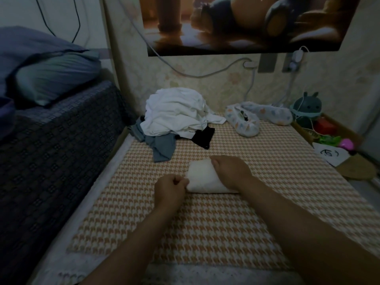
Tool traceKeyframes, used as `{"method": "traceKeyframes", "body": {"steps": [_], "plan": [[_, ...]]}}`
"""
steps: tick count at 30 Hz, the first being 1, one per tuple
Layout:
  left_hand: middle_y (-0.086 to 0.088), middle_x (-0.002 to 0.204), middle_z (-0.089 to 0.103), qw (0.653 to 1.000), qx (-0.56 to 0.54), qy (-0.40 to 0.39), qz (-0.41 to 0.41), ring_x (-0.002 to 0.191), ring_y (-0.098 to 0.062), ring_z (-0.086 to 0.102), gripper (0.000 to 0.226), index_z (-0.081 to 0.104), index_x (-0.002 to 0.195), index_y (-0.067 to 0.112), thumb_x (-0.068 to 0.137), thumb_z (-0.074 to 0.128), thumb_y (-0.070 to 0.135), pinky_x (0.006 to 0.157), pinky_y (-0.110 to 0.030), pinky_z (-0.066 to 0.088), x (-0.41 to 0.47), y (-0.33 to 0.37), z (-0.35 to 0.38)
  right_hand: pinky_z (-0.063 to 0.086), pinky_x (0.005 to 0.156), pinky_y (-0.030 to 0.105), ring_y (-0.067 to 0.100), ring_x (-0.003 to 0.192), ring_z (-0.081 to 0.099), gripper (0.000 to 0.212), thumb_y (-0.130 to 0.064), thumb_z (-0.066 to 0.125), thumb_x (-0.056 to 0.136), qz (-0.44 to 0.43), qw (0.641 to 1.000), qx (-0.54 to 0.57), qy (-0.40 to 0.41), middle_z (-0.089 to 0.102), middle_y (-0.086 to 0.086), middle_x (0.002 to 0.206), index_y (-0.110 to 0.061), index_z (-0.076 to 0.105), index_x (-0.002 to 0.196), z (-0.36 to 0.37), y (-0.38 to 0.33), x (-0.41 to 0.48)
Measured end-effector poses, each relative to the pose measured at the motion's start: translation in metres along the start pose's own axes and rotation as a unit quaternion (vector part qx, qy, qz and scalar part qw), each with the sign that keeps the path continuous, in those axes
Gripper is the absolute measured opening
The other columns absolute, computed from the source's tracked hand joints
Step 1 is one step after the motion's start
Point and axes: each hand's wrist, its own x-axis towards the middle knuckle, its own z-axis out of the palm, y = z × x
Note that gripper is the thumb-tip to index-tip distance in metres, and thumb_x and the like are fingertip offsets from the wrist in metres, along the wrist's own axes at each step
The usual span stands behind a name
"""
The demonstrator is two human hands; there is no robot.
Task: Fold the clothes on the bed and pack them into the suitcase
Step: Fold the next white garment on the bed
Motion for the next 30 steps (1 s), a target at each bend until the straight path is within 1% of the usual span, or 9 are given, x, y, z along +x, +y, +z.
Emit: {"method": "traceKeyframes", "body": {"steps": [7,10,13,16,20,24,26,28,30], "plan": [[0.007,0.073,0.066,0.997,0.03,-0.066,0.03,0.072,-0.011,0.062,0.015,0.067,0.072,0.022,0.085,0.07,0.027,0.058,-0.018,0.041,0.001,-0.008,-0.007,0.042,0.091,0.036,0.023,0.103,0.059,0.045,-0.039,0.024,0.104,-0.01,0.999,-0.006,0.032,0.065,0.004,0.12,-0.02,0.062,0.12,0.004,0.006,0.0],[0.004,0.098,0.06,0.964,0.186,-0.126,0.141,0.094,-0.017,0.057,0.022,0.06,0.097,0.02,0.084,0.063,0.037,0.072,-0.028,0.048,0.015,0.011,-0.019,0.027,0.112,0.044,0.023,0.132,0.042,0.063,-0.058,0.022,0.096,-0.016,0.999,0.008,-0.029,0.044,0.003,0.148,-0.023,0.04,0.146,-0.004,0.008,-0.006],[-0.002,0.138,0.04,0.914,0.279,-0.196,0.218,0.127,-0.022,0.037,0.075,0.036,0.141,0.02,0.079,0.065,0.05,0.1,-0.035,0.039,0.033,0.036,-0.013,0.012,0.118,0.048,0.023,0.145,0.021,0.087,-0.069,0.048,0.087,-0.053,0.992,0.023,-0.111,0.021,0.001,0.16,-0.025,0.015,0.154,-0.021,0.009,-0.015],[-0.004,0.16,0.008,0.86,0.34,-0.306,0.225,0.147,-0.022,0.012,0.112,0.005,0.155,0.016,0.074,0.07,0.06,0.119,-0.035,0.017,0.045,0.033,0.015,0.014,0.119,0.047,0.026,0.148,0.013,0.12,-0.075,0.058,0.064,-0.076,0.988,-0.021,-0.135,0.01,0.004,0.162,-0.024,0.0,0.155,-0.023,0.012,-0.021],[-0.004,0.162,0.003,0.843,0.346,-0.376,0.166,0.148,-0.021,0.01,0.096,0.0,0.155,0.018,0.089,0.064,0.044,0.117,-0.03,0.009,0.059,0.022,0.031,0.012,0.12,0.048,0.025,0.149,0.0,0.128,-0.058,0.072,0.065,-0.059,0.978,-0.058,-0.193,-0.005,0.003,0.162,-0.032,-0.02,0.15,-0.017,0.03,-0.012],[-0.014,0.132,0.052,0.875,0.344,-0.223,0.256,0.115,-0.031,0.053,0.057,0.04,0.138,0.021,0.086,0.065,0.02,0.098,-0.041,0.045,0.054,0.027,0.031,0.022,0.118,0.043,0.025,0.146,0.018,0.114,-0.045,0.073,0.074,-0.052,0.984,-0.067,-0.158,0.012,0.002,0.161,-0.035,-0.008,0.153,-0.011,0.035,-0.006],[-0.017,0.131,0.053,0.882,0.333,-0.156,0.296,0.114,-0.034,0.054,0.052,0.043,0.134,0.024,0.087,0.062,0.014,0.096,-0.041,0.045,0.05,0.028,0.029,0.032,0.111,0.046,0.03,0.137,0.035,0.099,-0.036,0.068,0.083,-0.072,0.992,-0.072,-0.074,0.03,0.008,0.155,-0.035,-0.003,0.152,-0.011,0.034,-0.008],[-0.02,0.149,0.036,0.875,0.339,-0.137,0.316,0.133,-0.037,0.04,0.06,0.031,0.148,0.017,0.094,0.057,0.016,0.109,-0.037,0.032,0.047,0.022,0.029,0.05,0.087,0.055,0.039,0.112,0.056,0.104,-0.026,0.075,0.076,-0.106,0.988,-0.086,0.077,0.051,0.016,0.137,-0.032,0.004,0.152,-0.01,0.032,-0.013],[-0.024,0.139,0.047,0.867,0.303,-0.113,0.379,0.121,-0.039,0.054,0.071,0.04,0.143,0.003,0.08,0.073,0.01,0.093,-0.039,0.049,0.048,0.012,0.028,0.055,0.064,0.049,0.036,0.088,0.064,0.102,-0.028,0.082,0.064,-0.124,0.977,-0.102,0.143,0.062,0.016,0.119,-0.023,0.024,0.147,-0.008,0.034,-0.025]]}}
